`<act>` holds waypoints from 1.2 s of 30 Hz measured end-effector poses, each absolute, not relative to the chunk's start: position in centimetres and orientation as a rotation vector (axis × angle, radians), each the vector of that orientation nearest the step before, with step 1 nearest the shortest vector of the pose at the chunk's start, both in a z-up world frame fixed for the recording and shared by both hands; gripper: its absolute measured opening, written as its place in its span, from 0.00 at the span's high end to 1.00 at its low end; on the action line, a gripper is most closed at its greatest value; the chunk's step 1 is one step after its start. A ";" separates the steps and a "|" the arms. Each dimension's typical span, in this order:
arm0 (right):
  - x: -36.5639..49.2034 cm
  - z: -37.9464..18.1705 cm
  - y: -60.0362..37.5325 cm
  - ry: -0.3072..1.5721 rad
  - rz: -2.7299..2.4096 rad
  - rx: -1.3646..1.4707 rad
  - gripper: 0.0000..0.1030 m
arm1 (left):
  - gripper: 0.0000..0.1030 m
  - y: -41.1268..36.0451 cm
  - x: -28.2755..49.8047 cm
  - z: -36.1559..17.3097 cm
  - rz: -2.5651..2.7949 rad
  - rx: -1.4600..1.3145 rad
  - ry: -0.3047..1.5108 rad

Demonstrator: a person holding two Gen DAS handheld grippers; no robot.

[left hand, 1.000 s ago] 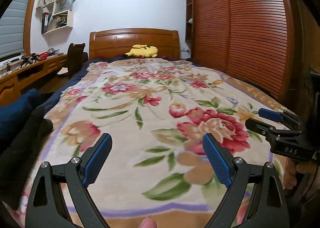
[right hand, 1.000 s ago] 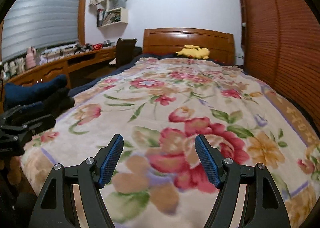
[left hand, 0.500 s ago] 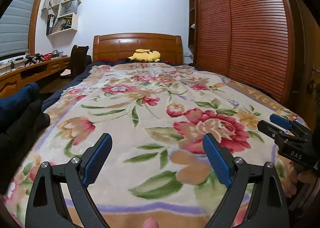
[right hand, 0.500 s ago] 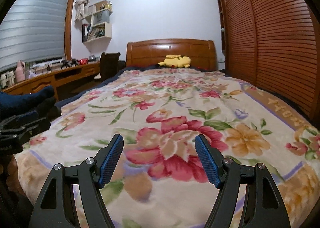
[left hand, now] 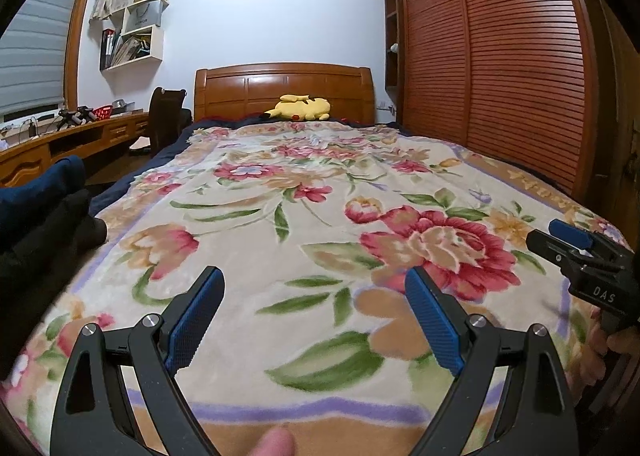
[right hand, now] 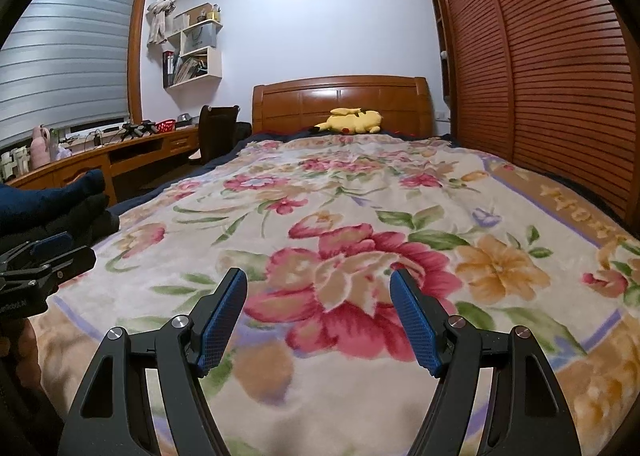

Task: Fold large clothes

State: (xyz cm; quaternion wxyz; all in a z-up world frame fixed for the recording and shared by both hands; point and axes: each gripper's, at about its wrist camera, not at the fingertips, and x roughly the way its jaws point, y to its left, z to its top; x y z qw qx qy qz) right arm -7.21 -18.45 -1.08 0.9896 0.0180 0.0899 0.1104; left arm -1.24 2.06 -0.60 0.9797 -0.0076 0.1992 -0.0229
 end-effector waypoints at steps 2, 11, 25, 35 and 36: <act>-7.2 -1.1 -18.4 0.180 0.218 0.031 0.26 | 0.10 2.0 -1.2 -0.6 -0.050 -0.023 0.404; -7.1 -1.1 -18.4 0.182 0.220 0.016 0.26 | 0.10 2.0 -1.3 -0.7 -0.049 -0.019 0.407; -7.1 -1.2 -18.4 0.174 0.226 0.006 0.26 | 0.10 2.3 -1.5 -0.9 -0.043 -0.032 0.408; -6.9 -1.5 -18.7 0.164 0.232 0.004 0.26 | 0.10 2.5 -1.5 -0.9 -0.036 -0.035 0.399; -6.9 -1.5 -18.7 0.164 0.232 0.004 0.26 | 0.10 2.5 -1.6 -0.9 -0.036 -0.035 0.399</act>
